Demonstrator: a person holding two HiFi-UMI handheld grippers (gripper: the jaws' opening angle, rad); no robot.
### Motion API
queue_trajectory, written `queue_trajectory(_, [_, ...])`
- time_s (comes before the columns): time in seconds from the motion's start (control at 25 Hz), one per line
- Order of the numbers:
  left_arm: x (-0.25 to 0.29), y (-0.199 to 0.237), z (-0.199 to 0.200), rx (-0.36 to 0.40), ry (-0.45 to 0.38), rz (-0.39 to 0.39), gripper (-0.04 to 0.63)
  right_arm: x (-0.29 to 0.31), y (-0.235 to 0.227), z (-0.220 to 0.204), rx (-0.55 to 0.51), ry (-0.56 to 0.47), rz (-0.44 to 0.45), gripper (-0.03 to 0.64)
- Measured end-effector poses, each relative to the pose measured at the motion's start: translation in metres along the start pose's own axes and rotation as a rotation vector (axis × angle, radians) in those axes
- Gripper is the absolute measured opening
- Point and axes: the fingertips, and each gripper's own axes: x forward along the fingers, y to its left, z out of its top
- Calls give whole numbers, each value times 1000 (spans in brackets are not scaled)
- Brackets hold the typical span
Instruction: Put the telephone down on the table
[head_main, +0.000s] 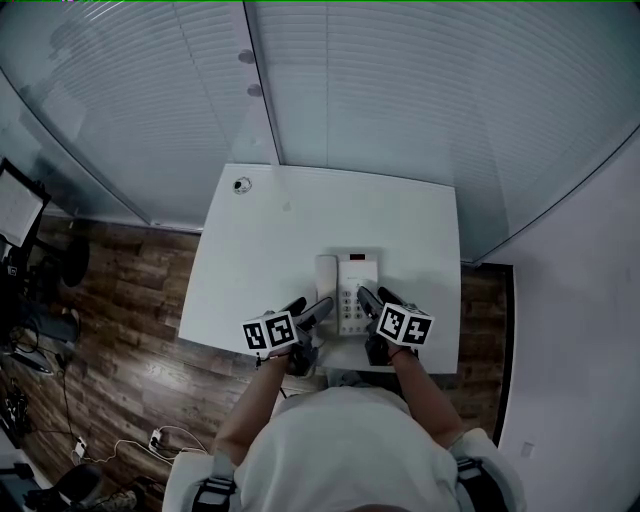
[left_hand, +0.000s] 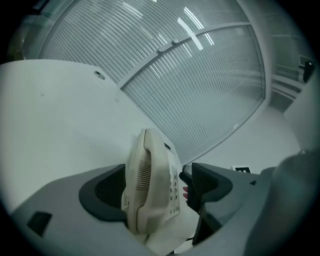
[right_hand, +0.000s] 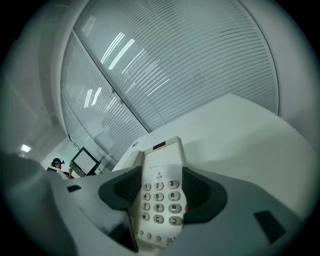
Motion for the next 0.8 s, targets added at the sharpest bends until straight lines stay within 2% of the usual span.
queue_trajectory(0.16, [-20,-4,-5,19,-22,1,430,-19,17,-8,-27,-35,-5,225])
queue_trajectory(0.44, [-54,-10,-9,57,-73,2,423,-43,51,-29,-28,-67,37,158])
queue_trajectory(0.8, [-101,-12,-29,92,-109,38,213,-73,93,-59,-40,-110,101,104])
